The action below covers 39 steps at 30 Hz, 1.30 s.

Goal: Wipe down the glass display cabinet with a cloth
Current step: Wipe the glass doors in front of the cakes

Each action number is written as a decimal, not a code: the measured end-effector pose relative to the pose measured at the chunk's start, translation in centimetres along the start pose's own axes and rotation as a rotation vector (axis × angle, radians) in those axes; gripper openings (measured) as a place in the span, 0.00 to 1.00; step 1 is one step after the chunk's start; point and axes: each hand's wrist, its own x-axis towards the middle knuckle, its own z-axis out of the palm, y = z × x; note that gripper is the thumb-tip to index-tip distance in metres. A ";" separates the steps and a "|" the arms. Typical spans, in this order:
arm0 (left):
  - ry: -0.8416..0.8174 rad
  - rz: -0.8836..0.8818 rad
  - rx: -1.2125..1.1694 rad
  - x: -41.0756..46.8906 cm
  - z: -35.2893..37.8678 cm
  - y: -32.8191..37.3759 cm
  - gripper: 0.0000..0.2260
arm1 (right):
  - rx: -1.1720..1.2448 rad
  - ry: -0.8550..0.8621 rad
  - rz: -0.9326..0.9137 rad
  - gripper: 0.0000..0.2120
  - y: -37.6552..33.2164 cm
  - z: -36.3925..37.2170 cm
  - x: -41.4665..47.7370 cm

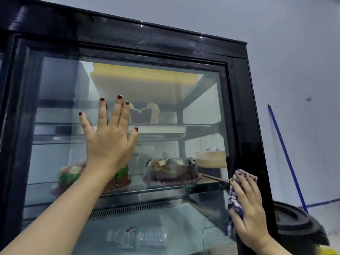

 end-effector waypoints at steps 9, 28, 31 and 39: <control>0.005 -0.004 -0.003 -0.1 -0.3 0.0 0.28 | 0.028 0.288 0.305 0.25 -0.6 -1.5 20.0; 0.120 -0.046 -0.071 4.6 0.3 2.2 0.28 | 0.037 0.282 0.256 0.26 -1.8 -0.2 16.2; 0.141 -0.023 -0.044 8.9 -0.4 2.6 0.29 | 0.049 0.325 0.275 0.26 -1.9 -1.2 24.9; 0.148 -0.009 -0.049 18.4 -2.5 1.2 0.27 | -0.034 0.282 0.157 0.26 -5.4 -2.2 40.1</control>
